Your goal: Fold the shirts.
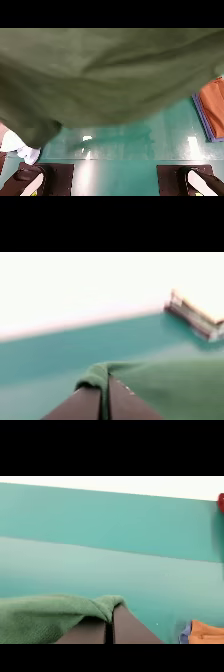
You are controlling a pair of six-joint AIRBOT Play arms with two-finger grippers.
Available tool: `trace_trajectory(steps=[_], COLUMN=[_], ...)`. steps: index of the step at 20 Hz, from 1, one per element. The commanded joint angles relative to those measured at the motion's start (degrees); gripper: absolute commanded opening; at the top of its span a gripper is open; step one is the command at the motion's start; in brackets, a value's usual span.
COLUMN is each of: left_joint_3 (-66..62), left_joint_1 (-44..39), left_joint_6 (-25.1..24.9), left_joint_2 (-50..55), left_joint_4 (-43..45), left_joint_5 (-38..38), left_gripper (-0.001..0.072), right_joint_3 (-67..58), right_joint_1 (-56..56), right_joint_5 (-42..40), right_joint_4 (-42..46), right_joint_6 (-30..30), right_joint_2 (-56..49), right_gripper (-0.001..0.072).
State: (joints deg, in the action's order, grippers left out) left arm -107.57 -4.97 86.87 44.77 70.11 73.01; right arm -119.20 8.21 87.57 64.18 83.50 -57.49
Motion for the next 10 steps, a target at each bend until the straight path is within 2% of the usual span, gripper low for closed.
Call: trace_trajectory(steps=[1, 5, 8, 10], left_joint_3=[5.9, 26.6, 41.0, 43.4], left_joint_1=[0.0, 0.0, 0.0, 0.0], left_joint_6=[1.2, 0.5, -2.2, -5.5], left_joint_2=[5.5, 13.7, 21.1, 26.9], left_joint_4=[0.2, -2.9, -3.5, -2.7], left_joint_5=[7.4, 4.8, -6.3, -15.4], left_gripper=[0.0026, 0.0026, 0.0026, 0.0026], right_joint_3=[-0.5, 12.0, 16.0, 16.0], right_joint_1=[-0.1, -8.0, -11.5, -12.1], right_joint_5=[2.8, 4.5, 3.1, 0.5], right_joint_4=[-3.0, -1.6, 1.9, 1.8], right_joint_6=[0.1, 0.0, 0.0, 0.0], right_joint_2=[-6.5, -18.6, -29.6, -35.4], right_gripper=[0.0014, 0.0014, 0.0015, 0.0015])
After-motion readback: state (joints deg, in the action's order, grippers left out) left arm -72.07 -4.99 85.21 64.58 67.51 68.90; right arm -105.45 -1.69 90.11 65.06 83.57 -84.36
